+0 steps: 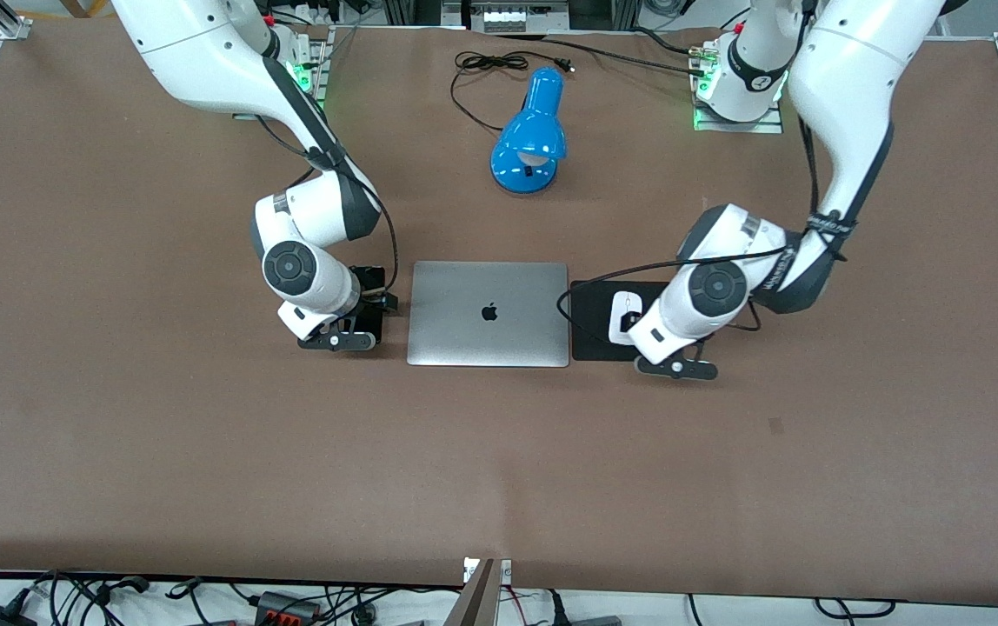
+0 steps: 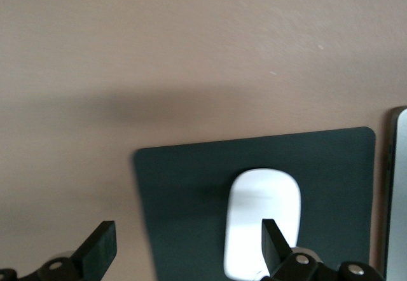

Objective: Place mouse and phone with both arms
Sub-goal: 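Carry the phone beside the laptop while the left gripper sets mouse on pad, then open both grippers and lift both arms away from the table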

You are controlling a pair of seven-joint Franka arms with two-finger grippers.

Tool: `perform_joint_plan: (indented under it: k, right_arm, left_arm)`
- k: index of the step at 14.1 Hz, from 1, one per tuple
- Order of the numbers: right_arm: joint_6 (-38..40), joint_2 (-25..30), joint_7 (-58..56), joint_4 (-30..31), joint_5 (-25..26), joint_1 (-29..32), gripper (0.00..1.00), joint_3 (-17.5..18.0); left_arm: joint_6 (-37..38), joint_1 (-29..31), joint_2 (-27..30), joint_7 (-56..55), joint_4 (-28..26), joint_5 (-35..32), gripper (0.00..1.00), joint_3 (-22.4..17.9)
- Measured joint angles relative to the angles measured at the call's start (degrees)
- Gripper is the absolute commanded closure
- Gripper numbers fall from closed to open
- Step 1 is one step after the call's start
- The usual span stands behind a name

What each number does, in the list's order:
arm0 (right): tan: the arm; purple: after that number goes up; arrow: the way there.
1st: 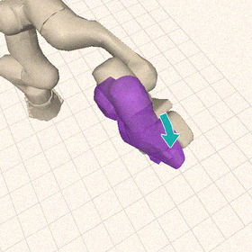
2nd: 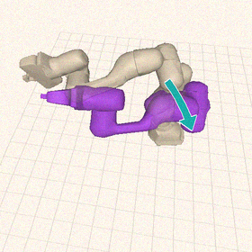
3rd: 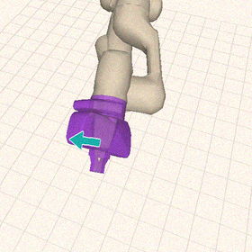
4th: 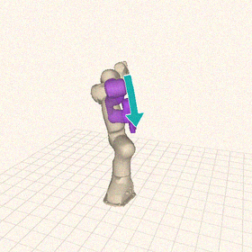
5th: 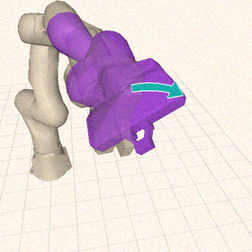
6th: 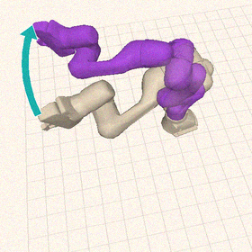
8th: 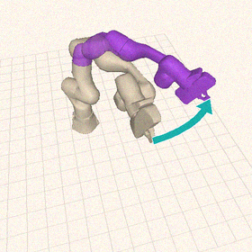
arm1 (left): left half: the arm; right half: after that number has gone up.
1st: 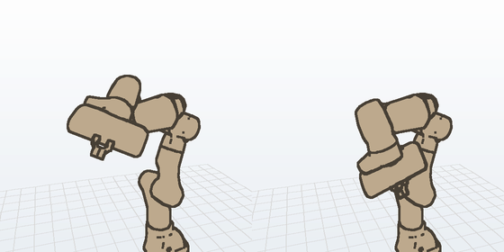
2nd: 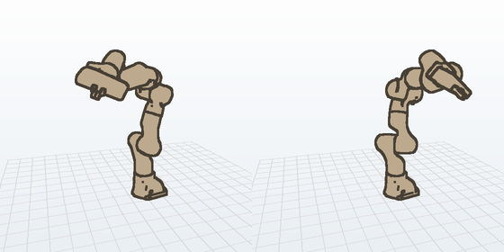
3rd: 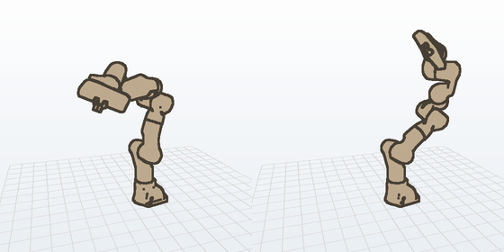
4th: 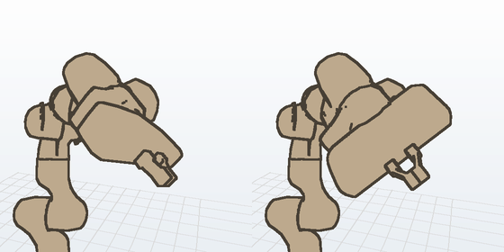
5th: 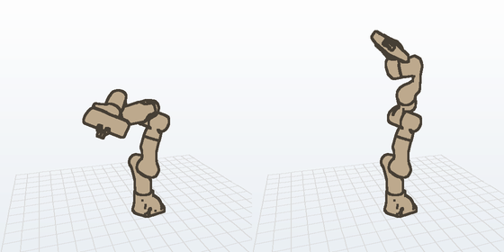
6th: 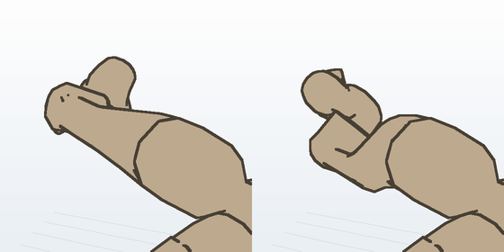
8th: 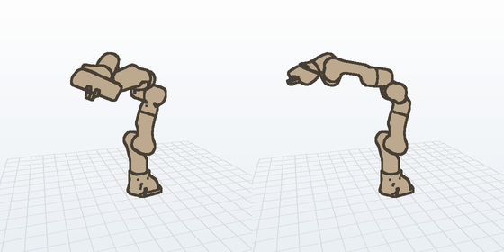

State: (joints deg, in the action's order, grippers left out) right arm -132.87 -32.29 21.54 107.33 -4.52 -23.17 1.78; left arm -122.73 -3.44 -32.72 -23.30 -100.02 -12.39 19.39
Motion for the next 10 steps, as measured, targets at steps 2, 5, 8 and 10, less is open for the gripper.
perform_joint_plan:
  k: [2, 5, 8, 10]
  right_arm:
    - [4.63, 2.67, 0.0, -2.92, 0.0, 0.17, 0.0, -0.54]
    - [17.04, 7.51, -0.11, -10.68, 0.03, 1.38, 0.0, -1.96]
    - [29.46, 9.92, -0.49, -21.11, 2.18, 4.0, 0.0, -2.7]
    - [35.1, 10.17, -0.55, -27.0, 4.3, 5.73, 0.0, -2.79]
  left_arm:
    - [2.88, 1.95, 3.21, 1.81, 0.11, -0.01, 0.0, 0.01]
    - [6.23, 5.45, 7.89, 5.05, 0.21, -0.01, 0.0, 0.02]
    - [8.23, 9.22, 12.79, 6.69, 0.3, -0.02, 0.0, 0.05]
    - [10.79, 12.2, 16.73, 6.92, 0.43, 0.01, 0.0, 0.12]
